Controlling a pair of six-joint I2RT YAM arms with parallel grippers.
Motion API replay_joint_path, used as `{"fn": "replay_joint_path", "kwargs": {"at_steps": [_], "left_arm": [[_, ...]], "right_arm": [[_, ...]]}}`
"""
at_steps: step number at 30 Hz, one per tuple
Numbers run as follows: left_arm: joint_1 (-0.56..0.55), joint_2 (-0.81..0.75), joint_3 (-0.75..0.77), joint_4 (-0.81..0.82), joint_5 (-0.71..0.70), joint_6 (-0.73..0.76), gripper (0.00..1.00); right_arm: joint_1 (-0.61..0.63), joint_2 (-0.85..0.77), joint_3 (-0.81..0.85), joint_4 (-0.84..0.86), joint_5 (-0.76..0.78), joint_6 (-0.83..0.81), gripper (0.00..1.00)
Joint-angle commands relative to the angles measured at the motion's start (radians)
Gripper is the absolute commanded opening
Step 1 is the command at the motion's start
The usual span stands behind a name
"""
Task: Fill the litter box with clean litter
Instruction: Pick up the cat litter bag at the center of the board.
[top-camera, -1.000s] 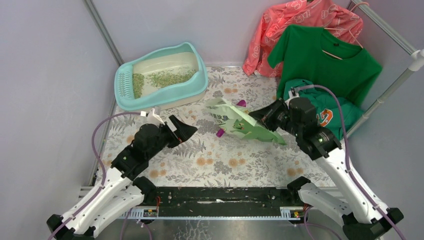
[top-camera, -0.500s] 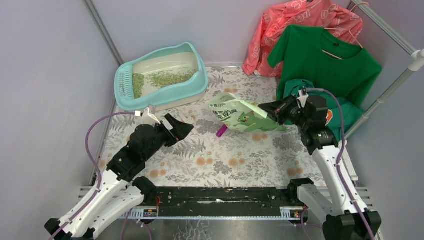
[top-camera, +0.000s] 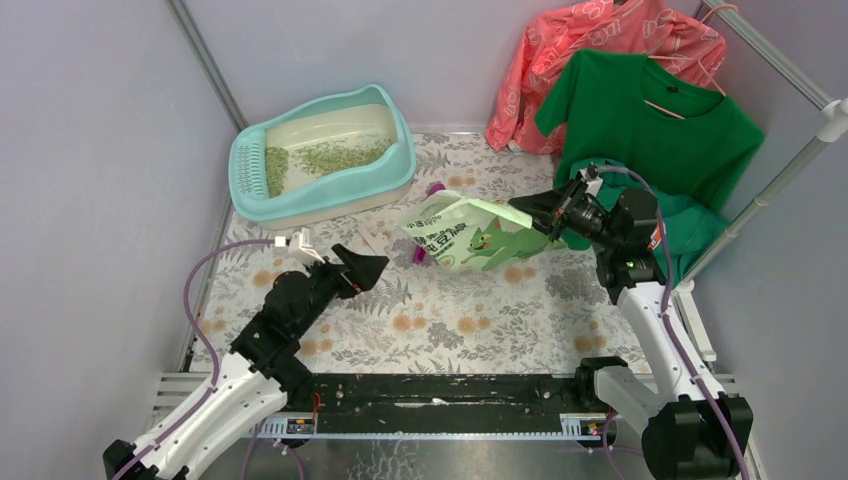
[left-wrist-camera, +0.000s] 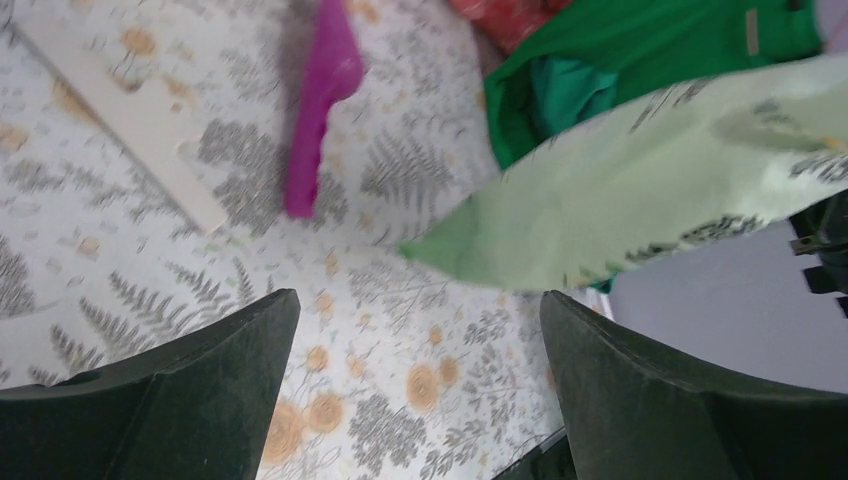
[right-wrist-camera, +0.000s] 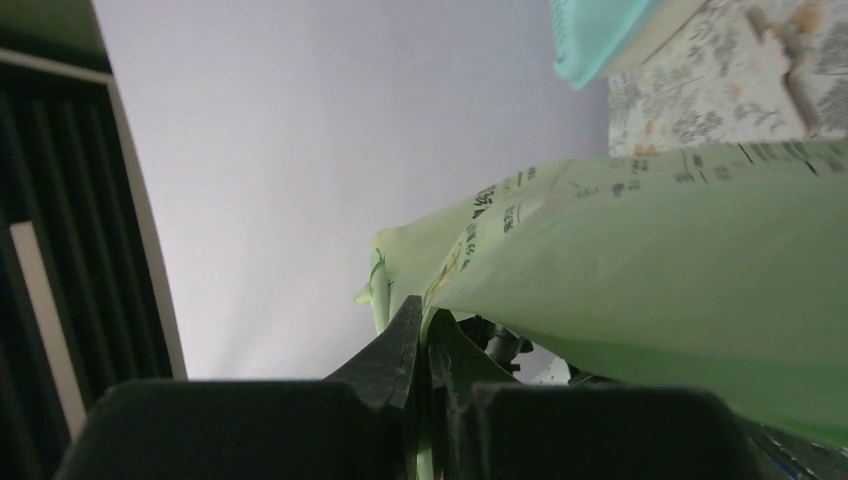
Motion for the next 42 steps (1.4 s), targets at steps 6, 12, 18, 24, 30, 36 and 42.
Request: {"fn": "replay_joint_path", "kwargs": {"at_steps": [6,12,18,24,30,36,42], "left_arm": [[-0.004,-0.100,-0.091,0.426,0.119,0.168,0.99],[-0.004,-0.081,-0.156,0.588,0.234,0.187,0.99],[-0.006,-0.007,-0.147,0.734,0.270,0.214,0.99],[-0.007,0.127,-0.113,0.845,0.314,0.266,0.99],[-0.016,0.223,-0.095,0.930,0.300,0.322,0.99],[-0.026,0.311,-0.066,1.044,0.303,0.340,0.99],[-0.080,0.460,-0.030,1.138,0.327,0.360,0.62]], "right_arm": [[0.001,-0.026,0.023,0.389,-0.132,0.221,0.00],[0.002,0.001,0.007,0.461,-0.144,0.269,0.00],[0.001,0.013,-0.013,0.472,-0.154,0.280,0.00],[0.002,0.036,-0.028,0.519,-0.165,0.312,0.00],[0.003,0.062,-0.021,0.546,-0.181,0.339,0.00],[0.004,0.080,-0.031,0.522,-0.200,0.329,0.00],[0.004,0.104,-0.063,0.571,-0.206,0.349,0.00]]}}
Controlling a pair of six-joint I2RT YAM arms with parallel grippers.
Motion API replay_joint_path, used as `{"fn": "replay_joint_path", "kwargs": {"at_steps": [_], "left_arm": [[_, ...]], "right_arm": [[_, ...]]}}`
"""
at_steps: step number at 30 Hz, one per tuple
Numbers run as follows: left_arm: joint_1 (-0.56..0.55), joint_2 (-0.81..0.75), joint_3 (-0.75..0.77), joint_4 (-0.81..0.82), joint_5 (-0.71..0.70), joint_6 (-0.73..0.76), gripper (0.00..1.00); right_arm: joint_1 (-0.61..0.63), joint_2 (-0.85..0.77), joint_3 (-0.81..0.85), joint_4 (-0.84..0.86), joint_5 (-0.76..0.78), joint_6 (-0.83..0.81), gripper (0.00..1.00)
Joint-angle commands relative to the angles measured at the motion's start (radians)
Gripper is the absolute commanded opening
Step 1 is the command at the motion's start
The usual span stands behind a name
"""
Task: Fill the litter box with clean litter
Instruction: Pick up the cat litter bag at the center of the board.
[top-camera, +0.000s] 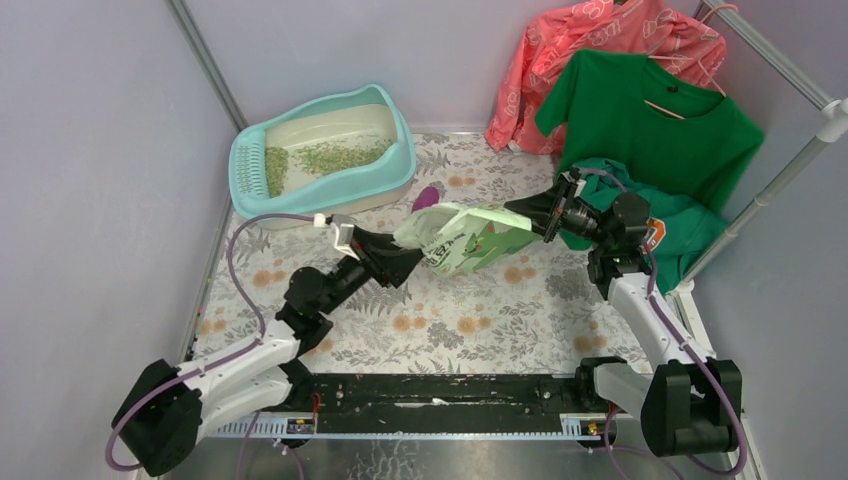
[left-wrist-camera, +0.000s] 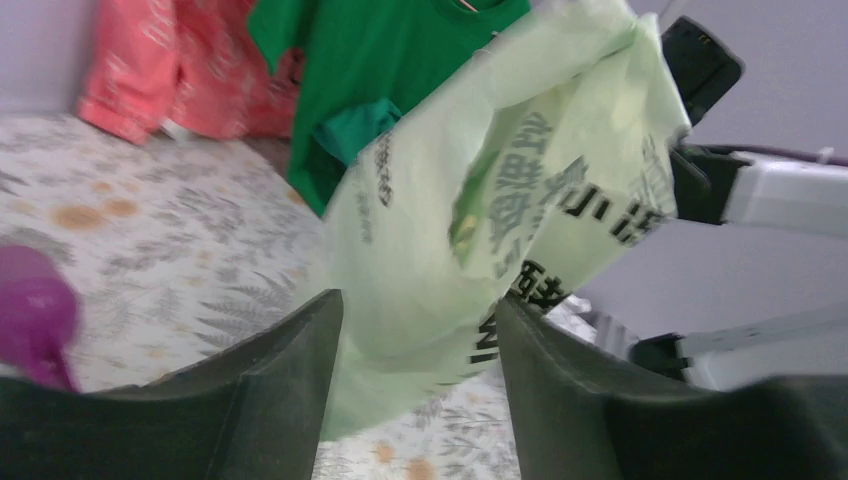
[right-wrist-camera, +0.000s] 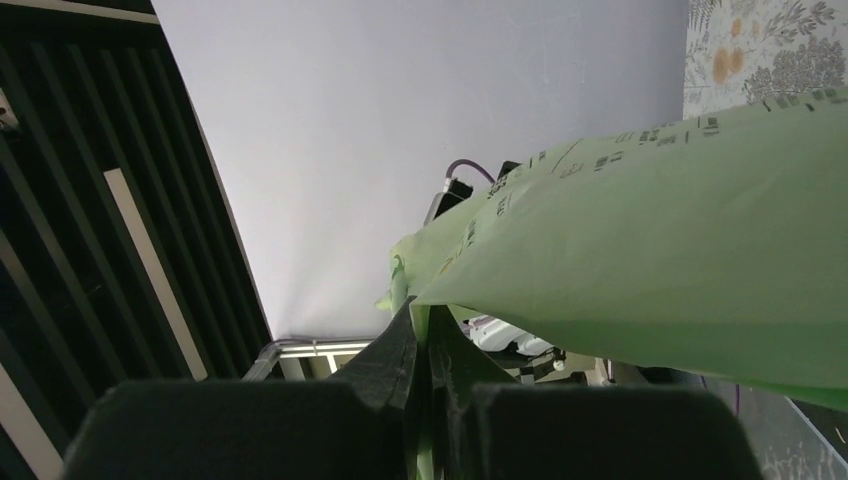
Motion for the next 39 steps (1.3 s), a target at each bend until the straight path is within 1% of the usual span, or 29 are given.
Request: {"fn": "replay_joint_path", "kwargs": {"at_steps": [1,3,4,5,6,7,8,9,11,13,14,15,16,17,18,19,20,21,23,25,26,28,30,34,36,39], "left_arm": [[-0.036,0.081,0.060,0.126,0.037,0.049,0.49],[-0.043,0.072,0.073,0.082,0.040,0.065,0.21],[-0.044,0.050,0.072,0.050,0.032,0.071,0.04],[-0.045,0.018,0.070,0.010,0.011,0.078,0.00],[-0.045,-0.019,0.073,-0.040,-0.004,0.089,0.00],[-0.044,-0.062,0.082,-0.109,-0.020,0.097,0.00],[-0.044,-0.103,0.095,-0.172,-0.031,0.103,0.00],[-0.044,-0.138,0.104,-0.220,-0.033,0.107,0.00],[-0.044,-0.188,0.125,-0.293,-0.033,0.108,0.00],[-0.044,-0.198,0.145,-0.335,-0.019,0.112,0.00],[-0.044,-0.196,0.146,-0.340,-0.014,0.110,0.00],[-0.044,-0.189,0.145,-0.336,-0.009,0.108,0.00],[-0.044,-0.183,0.140,-0.326,-0.002,0.101,0.00],[-0.044,-0.174,0.133,-0.312,0.006,0.094,0.00],[-0.045,-0.164,0.126,-0.302,0.006,0.089,0.00],[-0.045,-0.158,0.123,-0.301,0.007,0.087,0.00],[-0.044,-0.156,0.126,-0.311,0.008,0.087,0.00],[-0.044,-0.158,0.133,-0.332,0.004,0.093,0.00],[-0.043,-0.173,0.158,-0.398,-0.003,0.108,0.00],[-0.043,-0.192,0.188,-0.474,-0.014,0.120,0.01],[-0.043,-0.197,0.209,-0.514,-0.022,0.126,0.02],[-0.044,-0.201,0.254,-0.609,-0.038,0.133,0.02],[-0.044,-0.192,0.291,-0.659,-0.037,0.120,0.04],[-0.044,-0.147,0.392,-0.806,-0.029,0.098,0.03],[-0.044,-0.150,0.405,-0.830,-0.012,0.092,0.03],[-0.044,-0.180,0.399,-0.851,-0.026,0.088,0.04]], "right_arm": [[0.004,0.005,0.005,0.192,-0.022,0.065,0.00],[0.002,0.021,-0.006,0.238,-0.023,0.098,0.00],[0.002,0.030,-0.013,0.254,-0.026,0.106,0.00],[0.001,0.038,-0.019,0.271,-0.027,0.115,0.00],[0.000,0.044,-0.028,0.289,-0.028,0.122,0.00],[-0.002,0.050,-0.035,0.305,-0.028,0.127,0.02],[-0.005,0.055,-0.046,0.317,-0.029,0.130,0.09],[-0.008,0.061,-0.058,0.326,-0.028,0.131,0.22],[-0.019,0.070,-0.073,0.337,-0.038,0.118,0.54],[-0.037,0.069,-0.081,0.298,-0.054,0.069,0.71],[-0.050,0.064,-0.075,0.243,-0.069,0.012,0.77],[-0.061,0.050,-0.061,0.136,-0.079,-0.084,0.79],[-0.066,0.036,-0.029,-0.006,-0.086,-0.212,0.79],[-0.067,0.021,0.028,-0.205,-0.080,-0.388,0.79],[-0.067,0.013,0.102,-0.448,-0.056,-0.608,0.79],[-0.066,0.011,0.189,-0.743,0.010,-0.810,0.79],[-0.067,0.010,0.273,-0.938,0.082,-1.112,0.79],[-0.067,0.000,0.336,-1.056,0.163,-1.267,0.78],[-0.066,-0.044,0.362,-1.130,0.292,-1.441,0.76],[-0.041,-0.095,0.345,-1.125,0.402,-1.553,0.75],[-0.023,-0.118,0.315,-1.079,0.418,-1.573,0.75],[-0.002,-0.155,0.271,-1.008,0.401,-1.599,0.74],[0.026,-0.155,0.286,-1.005,0.413,-1.642,0.73],[0.126,-0.124,0.347,-1.039,0.510,-1.758,0.73],[0.159,-0.108,0.372,-1.033,0.508,-1.810,0.74],[0.187,-0.086,0.398,-0.996,0.479,-1.890,0.76]]}}
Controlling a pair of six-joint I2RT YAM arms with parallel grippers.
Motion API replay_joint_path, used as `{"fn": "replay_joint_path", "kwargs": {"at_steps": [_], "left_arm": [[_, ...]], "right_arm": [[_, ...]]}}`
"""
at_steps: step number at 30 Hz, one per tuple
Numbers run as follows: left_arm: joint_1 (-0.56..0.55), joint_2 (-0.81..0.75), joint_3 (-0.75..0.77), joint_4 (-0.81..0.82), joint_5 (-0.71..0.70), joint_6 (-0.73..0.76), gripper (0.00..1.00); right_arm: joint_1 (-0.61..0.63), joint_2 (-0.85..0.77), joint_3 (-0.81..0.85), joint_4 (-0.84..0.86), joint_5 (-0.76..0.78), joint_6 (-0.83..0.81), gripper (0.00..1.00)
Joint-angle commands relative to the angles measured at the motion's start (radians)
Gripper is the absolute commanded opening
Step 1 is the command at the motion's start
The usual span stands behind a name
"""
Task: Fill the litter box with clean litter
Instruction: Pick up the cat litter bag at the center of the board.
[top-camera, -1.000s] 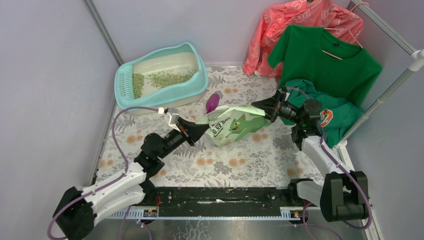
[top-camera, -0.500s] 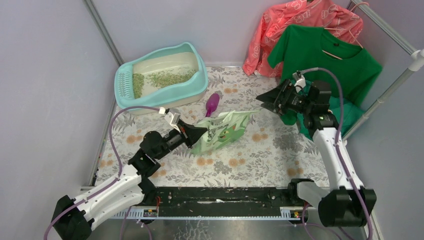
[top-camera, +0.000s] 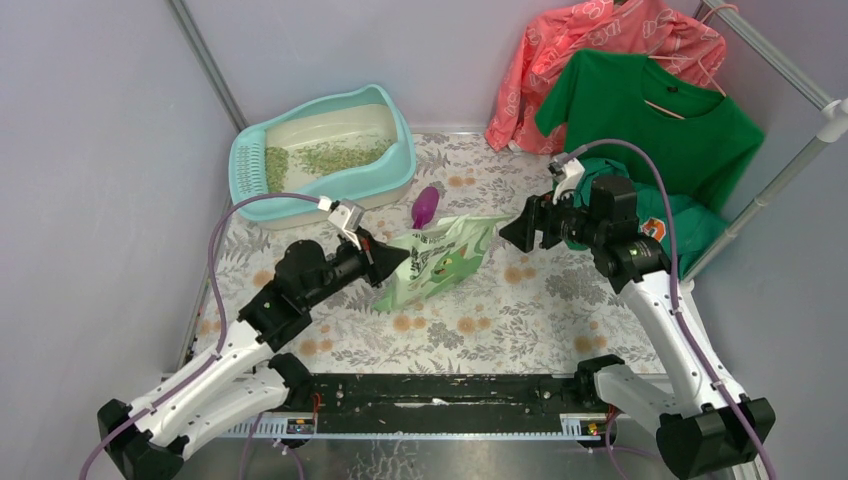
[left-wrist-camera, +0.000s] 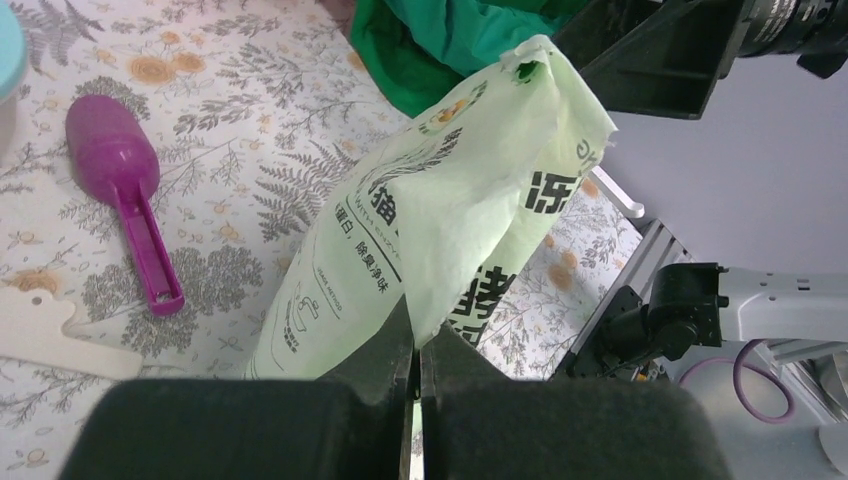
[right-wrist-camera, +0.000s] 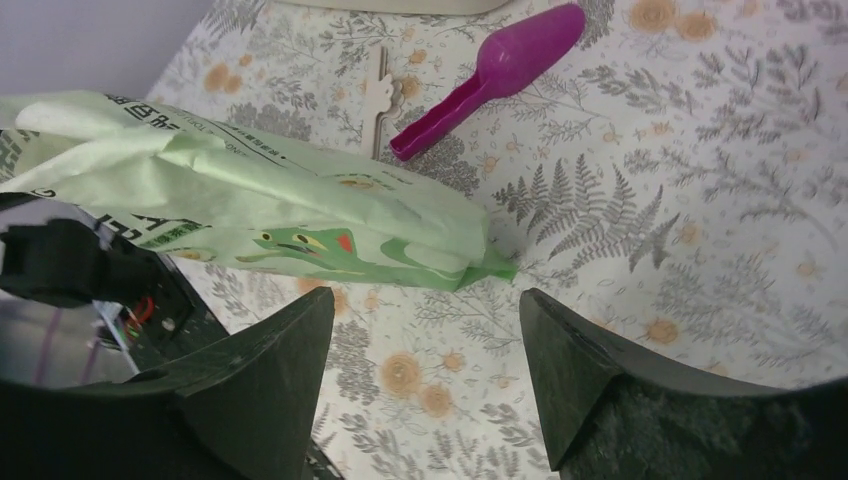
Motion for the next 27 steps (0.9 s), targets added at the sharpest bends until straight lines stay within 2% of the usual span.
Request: {"fn": "replay_joint_path", "kwargs": {"at_steps": [1,8,13,17,20,27], "left_arm": [[-0.001,-0.050,0.046,0.013,-0.018,-0.014,0.04],[-0.002,-0.037,0.052,0.004,-0.021,-0.014,0.04],[-0.002,-0.024,0.064,-0.001,-0.020,-0.009,0.04],[-0.001,-0.028,0.068,-0.003,-0.019,-0.004,0.04],[-0.001,-0.024,0.081,-0.022,-0.023,0.002,0.04],[-0.001,-0.021,0.105,-0.047,-0.032,0.015,0.04]], "right_arm": [[0.043,0.017,0.090,0.057,-0.006,-0.195,0.77],[0.171,0.088,0.142,0.018,-0.049,-0.331,0.78],[0.310,0.145,0.161,-0.007,0.078,-0.429,0.78],[0.331,0.178,0.160,0.042,0.119,-0.473,0.77],[0.334,0.198,0.169,0.082,0.208,-0.514,0.80],[0.334,0.287,0.235,-0.007,0.146,-0.597,0.83]]}}
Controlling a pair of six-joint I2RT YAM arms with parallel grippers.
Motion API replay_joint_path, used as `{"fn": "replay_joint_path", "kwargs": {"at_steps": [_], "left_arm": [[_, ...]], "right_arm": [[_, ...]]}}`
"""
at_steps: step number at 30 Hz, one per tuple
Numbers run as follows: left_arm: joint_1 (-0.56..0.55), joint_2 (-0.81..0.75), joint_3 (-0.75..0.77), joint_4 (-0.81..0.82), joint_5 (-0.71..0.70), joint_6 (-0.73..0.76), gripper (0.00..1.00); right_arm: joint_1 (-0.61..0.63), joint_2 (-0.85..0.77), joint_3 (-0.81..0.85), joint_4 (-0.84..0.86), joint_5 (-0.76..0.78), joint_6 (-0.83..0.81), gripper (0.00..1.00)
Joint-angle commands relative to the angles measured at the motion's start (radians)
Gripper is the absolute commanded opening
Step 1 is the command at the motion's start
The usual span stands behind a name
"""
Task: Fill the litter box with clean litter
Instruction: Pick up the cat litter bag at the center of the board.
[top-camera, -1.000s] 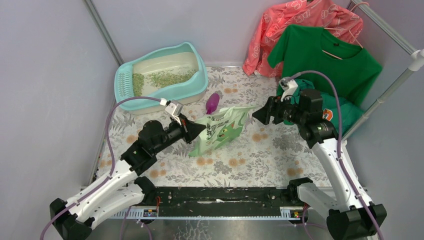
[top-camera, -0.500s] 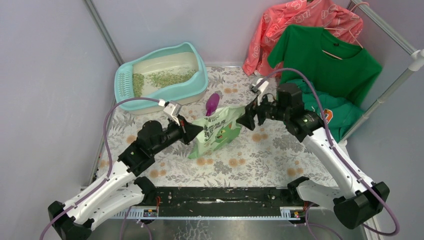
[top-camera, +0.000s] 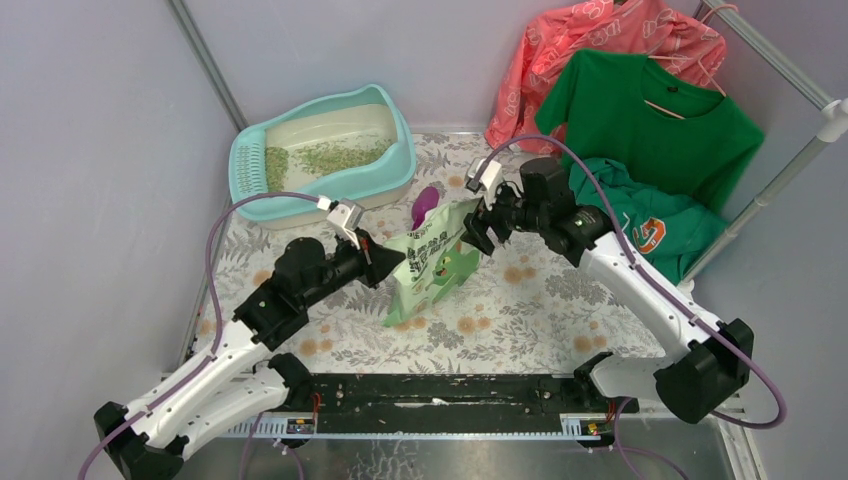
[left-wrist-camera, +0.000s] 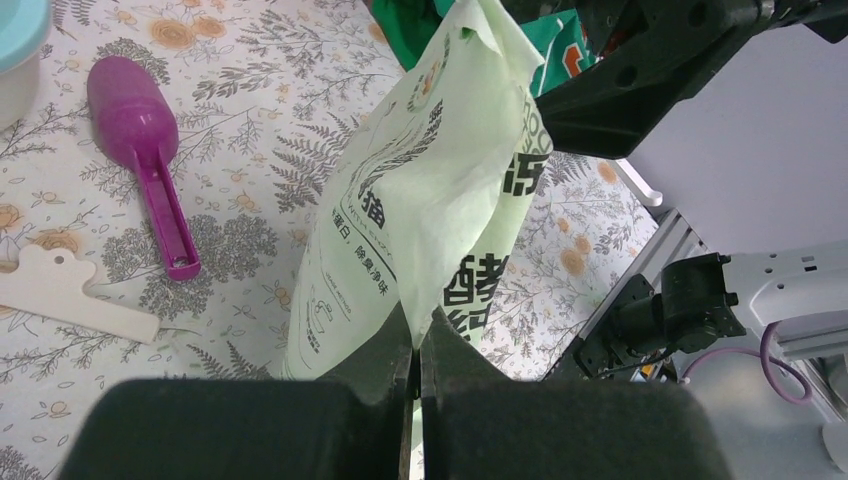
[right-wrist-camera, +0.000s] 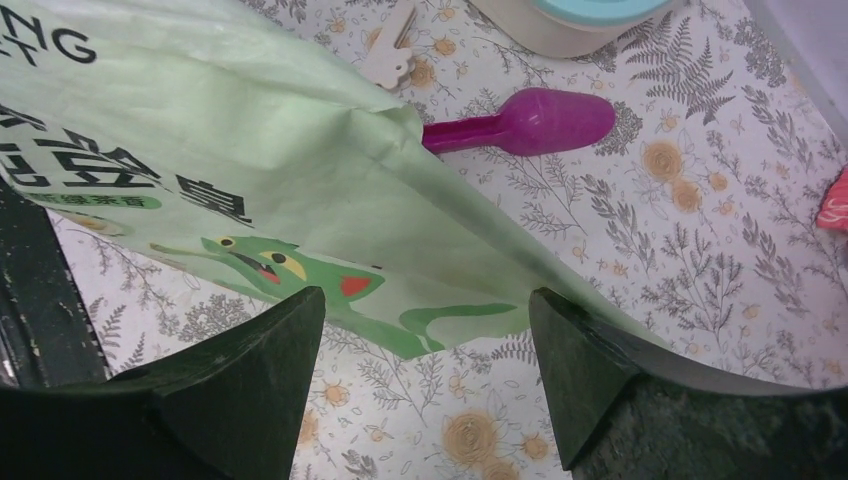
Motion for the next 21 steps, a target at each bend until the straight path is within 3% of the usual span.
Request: {"fn": "replay_joint_path", "kwargs": {"at_steps": [1,4,8,11,17,21], "left_arm": [[-0.002,-0.010,0.071,0.073,-0.014,0.019,0.04],[-0.002,-0.006,0.083,0.057,-0.019,0.025,0.04],[-0.002,-0.005,0.108,0.032,-0.028,0.033,0.04],[-0.002,-0.009,0.119,0.017,-0.033,0.040,0.04],[-0.002,-0.007,0.132,0.005,-0.035,0.047,0.04],[-0.002,-0.002,0.145,-0.013,-0.038,0.058,0.04]], "right_arm": [[0.006,0.023,0.048,0.002,-0.006,-0.085,0.81],[0.007,0.028,0.040,0.015,0.024,-0.090,0.69],[0.007,-0.032,-0.004,0.106,0.067,-0.069,0.72],[0.006,-0.066,0.001,0.093,0.051,-0.086,0.64],[0.007,-0.039,0.012,0.043,-0.003,-0.115,0.80],[0.007,-0.044,0.001,0.093,0.012,-0.131,0.84]]}}
